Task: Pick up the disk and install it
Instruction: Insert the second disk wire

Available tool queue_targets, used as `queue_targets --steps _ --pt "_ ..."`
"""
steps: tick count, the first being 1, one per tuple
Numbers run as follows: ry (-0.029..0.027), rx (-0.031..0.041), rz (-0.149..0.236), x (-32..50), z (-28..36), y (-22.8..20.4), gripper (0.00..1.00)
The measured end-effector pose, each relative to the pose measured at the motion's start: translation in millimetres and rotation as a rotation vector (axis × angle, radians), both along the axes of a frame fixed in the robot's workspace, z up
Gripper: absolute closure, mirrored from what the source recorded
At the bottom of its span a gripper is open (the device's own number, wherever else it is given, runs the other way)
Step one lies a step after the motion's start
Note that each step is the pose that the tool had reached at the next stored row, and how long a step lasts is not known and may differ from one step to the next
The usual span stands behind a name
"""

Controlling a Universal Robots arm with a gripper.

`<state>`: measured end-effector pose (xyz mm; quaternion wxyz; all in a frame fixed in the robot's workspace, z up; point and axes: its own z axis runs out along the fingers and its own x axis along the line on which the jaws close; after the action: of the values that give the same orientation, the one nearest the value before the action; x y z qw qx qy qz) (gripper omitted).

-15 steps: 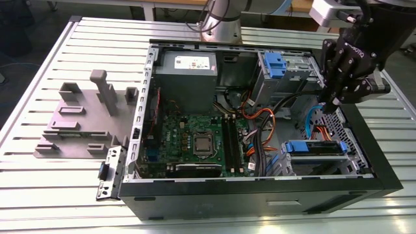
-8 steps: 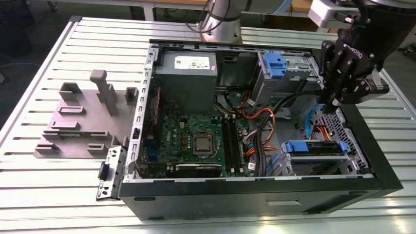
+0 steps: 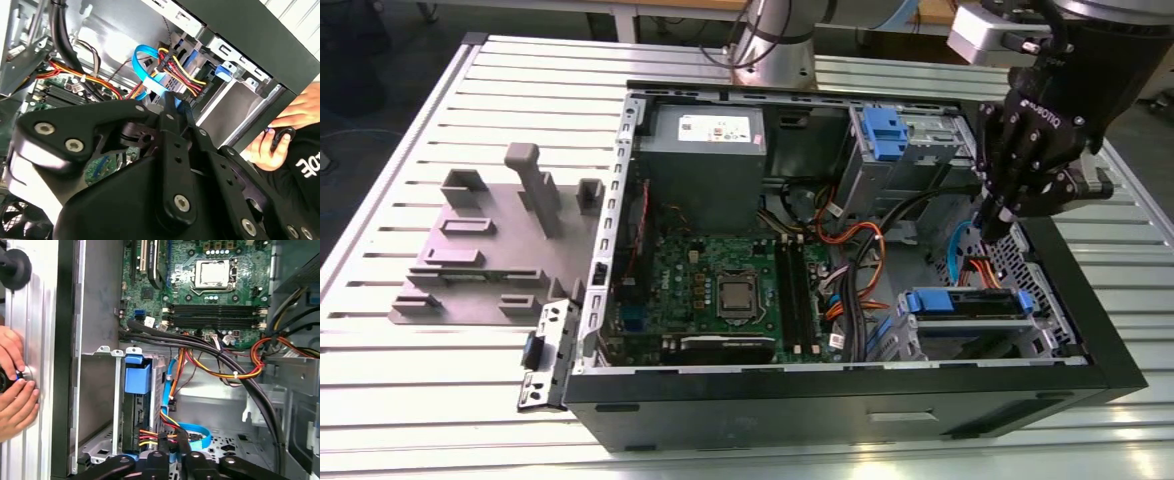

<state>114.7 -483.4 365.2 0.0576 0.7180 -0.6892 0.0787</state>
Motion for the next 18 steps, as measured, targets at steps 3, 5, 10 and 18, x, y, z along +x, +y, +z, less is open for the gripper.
queue_targets --steps 3,5,10,18 --pt "0.0000 -0.0167 0.000 0.3 -2.5 0.6 0.84" --pt "0.0000 -0.0263 0.000 0.4 -3.9 0.8 0.84" --pt "0.0000 -0.0515 0.000 0.9 -8.8 1.0 0.83" --pt "0.0008 -0.0575 0.000 3.1 -13.5 1.0 0.84"
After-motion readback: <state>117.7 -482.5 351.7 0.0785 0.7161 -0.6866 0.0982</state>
